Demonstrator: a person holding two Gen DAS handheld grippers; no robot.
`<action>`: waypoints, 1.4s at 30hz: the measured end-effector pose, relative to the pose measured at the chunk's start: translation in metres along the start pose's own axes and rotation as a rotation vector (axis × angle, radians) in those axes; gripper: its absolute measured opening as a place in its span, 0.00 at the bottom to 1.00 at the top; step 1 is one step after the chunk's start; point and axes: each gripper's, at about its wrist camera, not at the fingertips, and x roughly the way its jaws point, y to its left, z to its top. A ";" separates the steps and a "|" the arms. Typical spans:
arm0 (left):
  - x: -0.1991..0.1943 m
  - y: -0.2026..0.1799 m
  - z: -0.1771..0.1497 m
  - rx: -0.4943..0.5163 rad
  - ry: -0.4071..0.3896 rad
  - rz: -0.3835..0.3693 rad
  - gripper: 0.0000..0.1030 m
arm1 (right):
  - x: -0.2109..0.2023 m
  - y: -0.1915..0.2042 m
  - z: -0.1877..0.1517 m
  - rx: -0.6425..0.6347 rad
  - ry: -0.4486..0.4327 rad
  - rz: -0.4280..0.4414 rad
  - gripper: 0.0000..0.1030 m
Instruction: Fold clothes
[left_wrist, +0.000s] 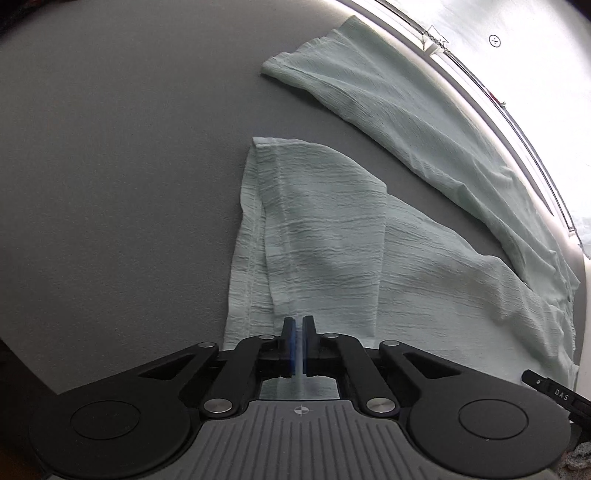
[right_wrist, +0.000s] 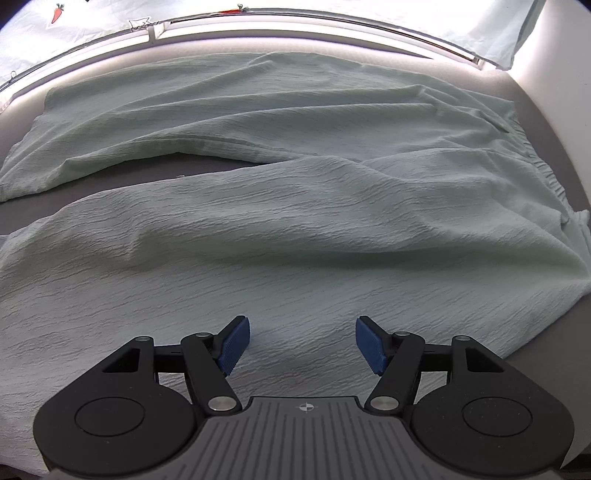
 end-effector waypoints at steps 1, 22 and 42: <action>-0.003 0.004 0.002 -0.010 -0.007 0.000 0.02 | -0.001 0.000 -0.001 0.002 0.001 0.000 0.66; -0.017 -0.014 -0.051 0.146 0.145 -0.003 0.09 | 0.003 -0.003 -0.004 -0.010 0.022 0.036 0.67; -0.080 0.060 -0.045 -0.304 0.075 0.262 0.30 | 0.010 -0.018 0.003 -0.041 -0.004 0.072 0.70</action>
